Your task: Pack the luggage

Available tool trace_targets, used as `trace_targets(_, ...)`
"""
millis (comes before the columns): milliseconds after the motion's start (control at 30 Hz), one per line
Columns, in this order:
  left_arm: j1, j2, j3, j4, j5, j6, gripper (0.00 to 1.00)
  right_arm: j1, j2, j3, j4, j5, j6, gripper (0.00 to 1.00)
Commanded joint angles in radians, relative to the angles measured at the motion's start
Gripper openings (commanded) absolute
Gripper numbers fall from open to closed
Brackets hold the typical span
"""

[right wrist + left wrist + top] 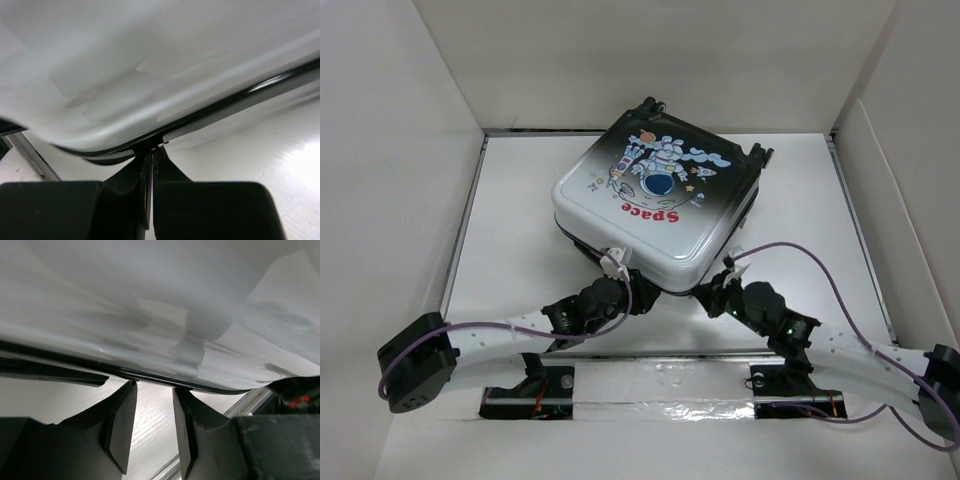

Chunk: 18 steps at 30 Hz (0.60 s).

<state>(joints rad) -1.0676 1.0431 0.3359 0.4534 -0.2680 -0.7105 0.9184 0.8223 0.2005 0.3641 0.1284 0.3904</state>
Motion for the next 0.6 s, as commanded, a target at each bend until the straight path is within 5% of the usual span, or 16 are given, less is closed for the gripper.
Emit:
trace_targets(0,0.041,0.073,0.107,0.186,-0.082,0.034,0.32,0.104,-0.075,0.013,-0.126,0.077,0.088,0.00)
trace_targets(333,0.106,0.208,0.184,0.270,-0.005,0.000,0.32,0.381,0.001,0.170,-0.361,0.171,0.274,0.00)
trace_targets(567,0.005,0.317,0.245,0.265,-0.023,-0.044,0.32,0.448,0.260,0.321,-0.156,0.405,0.332,0.00)
